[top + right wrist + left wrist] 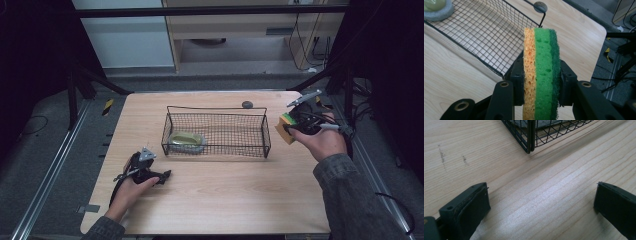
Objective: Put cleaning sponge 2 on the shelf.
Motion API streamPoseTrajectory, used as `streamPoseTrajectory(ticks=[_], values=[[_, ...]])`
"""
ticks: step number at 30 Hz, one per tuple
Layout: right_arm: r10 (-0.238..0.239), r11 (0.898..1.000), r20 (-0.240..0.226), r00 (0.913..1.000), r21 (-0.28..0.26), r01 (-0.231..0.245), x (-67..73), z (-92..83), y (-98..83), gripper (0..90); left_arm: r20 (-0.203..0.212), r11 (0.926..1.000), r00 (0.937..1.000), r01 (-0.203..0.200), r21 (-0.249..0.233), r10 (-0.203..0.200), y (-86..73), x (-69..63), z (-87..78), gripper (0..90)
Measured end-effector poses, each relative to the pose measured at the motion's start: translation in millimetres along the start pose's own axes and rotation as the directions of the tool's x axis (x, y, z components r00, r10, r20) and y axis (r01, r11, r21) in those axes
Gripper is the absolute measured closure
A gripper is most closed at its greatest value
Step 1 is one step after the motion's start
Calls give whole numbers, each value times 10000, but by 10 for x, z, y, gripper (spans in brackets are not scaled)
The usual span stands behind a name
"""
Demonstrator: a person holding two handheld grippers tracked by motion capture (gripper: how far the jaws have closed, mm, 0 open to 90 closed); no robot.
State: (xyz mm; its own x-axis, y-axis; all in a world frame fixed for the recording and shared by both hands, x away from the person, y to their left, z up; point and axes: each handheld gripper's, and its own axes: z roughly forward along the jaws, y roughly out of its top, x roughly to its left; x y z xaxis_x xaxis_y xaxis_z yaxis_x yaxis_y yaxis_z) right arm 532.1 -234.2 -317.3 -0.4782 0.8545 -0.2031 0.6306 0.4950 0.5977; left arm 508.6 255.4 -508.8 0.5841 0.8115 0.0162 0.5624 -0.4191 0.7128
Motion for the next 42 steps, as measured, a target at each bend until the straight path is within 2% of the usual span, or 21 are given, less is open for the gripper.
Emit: streamPoseTrajectory(ticks=[8, 14, 19, 25, 30, 42], values=[[-155, 9996, 260, 9995, -246, 162, -37, -25, 235, 648, -7, 10000, 10000, -36, 4, 36, 1, 2, 0, 0], [-239, 9979, 198, 9995, -603, 250, -30, -18, 426, 648, -4, 10000, 10000, -37, 4, 37, 1, 3, 0, 0], [-407, 9970, 135, 9991, -655, 415, 21, 64, 525, 648, -3, 10000, 10000, -34, 5, 34, 1, 3, 0, 0], [-546, 9954, 54, 9985, -782, 548, 93, 130, 607, 648, 9, 10000, 10000, -47, 7, 47, 1, 4, -1, 0], [-626, 9919, -81, 9980, -1108, 613, 84, 137, 693, 648, 29, 10000, 10000, -70, 4, 70, 0, 7, -2, 0], [-802, 9917, -184, 9966, -1027, 779, 152, 298, 747, 647, 27, 10000, 10000, -70, 30, 70, 2, 7, -2, 0]])
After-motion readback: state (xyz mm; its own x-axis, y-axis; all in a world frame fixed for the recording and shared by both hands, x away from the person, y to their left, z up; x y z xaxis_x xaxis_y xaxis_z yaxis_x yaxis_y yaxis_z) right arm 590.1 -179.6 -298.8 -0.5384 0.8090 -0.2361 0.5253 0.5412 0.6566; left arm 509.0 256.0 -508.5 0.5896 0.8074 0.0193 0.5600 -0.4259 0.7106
